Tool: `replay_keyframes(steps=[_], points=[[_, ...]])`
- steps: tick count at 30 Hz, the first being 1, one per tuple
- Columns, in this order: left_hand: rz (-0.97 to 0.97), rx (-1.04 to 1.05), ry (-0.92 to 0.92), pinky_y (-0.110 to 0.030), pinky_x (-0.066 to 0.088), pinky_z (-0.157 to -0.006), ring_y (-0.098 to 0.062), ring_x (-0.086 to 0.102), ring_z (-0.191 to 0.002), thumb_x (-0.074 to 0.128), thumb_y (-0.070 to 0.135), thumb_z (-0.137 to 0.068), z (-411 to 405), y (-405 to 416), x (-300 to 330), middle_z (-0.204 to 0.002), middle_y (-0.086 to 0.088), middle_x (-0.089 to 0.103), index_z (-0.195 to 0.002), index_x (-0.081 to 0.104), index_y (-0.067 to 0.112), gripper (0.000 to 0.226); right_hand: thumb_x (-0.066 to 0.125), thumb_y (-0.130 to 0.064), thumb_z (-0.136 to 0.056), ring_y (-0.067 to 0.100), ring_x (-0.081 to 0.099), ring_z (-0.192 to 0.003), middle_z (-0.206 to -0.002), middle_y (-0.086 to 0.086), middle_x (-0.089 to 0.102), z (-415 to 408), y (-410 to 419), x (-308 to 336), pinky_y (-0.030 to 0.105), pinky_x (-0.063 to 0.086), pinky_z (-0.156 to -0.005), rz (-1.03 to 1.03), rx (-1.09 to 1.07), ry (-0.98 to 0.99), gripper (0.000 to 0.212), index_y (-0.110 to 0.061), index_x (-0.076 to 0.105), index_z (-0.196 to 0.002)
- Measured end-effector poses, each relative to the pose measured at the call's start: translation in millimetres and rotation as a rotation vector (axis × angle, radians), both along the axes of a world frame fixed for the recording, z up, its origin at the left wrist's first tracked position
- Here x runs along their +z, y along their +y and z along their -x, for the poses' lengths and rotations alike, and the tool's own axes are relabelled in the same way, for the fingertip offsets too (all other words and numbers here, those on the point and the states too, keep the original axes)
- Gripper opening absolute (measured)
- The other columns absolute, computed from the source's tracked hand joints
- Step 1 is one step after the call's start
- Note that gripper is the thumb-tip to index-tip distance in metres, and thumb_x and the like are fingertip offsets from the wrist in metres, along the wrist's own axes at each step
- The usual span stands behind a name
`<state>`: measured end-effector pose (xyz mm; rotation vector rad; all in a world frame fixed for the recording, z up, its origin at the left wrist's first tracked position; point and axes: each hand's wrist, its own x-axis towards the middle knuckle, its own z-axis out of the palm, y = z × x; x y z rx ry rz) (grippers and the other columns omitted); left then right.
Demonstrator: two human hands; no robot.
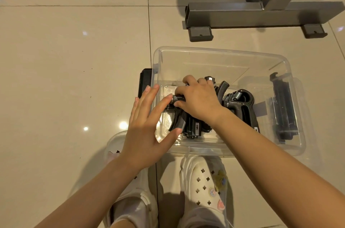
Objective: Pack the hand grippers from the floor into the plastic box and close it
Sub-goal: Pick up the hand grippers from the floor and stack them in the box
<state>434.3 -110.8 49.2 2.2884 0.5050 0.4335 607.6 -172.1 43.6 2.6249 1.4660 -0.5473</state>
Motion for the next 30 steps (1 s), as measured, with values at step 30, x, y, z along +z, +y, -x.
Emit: replay_keyframes(steps=[30], points=[[0.014,0.036,-0.030,-0.056,0.015,-0.114,-0.020,0.015,-0.145,0.040,0.060,-0.089,-1.5,-1.2,-4.5,-0.153,-0.003,0.025,-0.134,0.042,0.030,0.054,0.044,-0.078,-0.076,0.030,0.011,-0.143,-0.153,0.018,0.015,-3.5,-39.2,0.0,0.061,0.001,-0.113,0.210,0.173,0.011,0.089,-0.034,0.015,-0.148]])
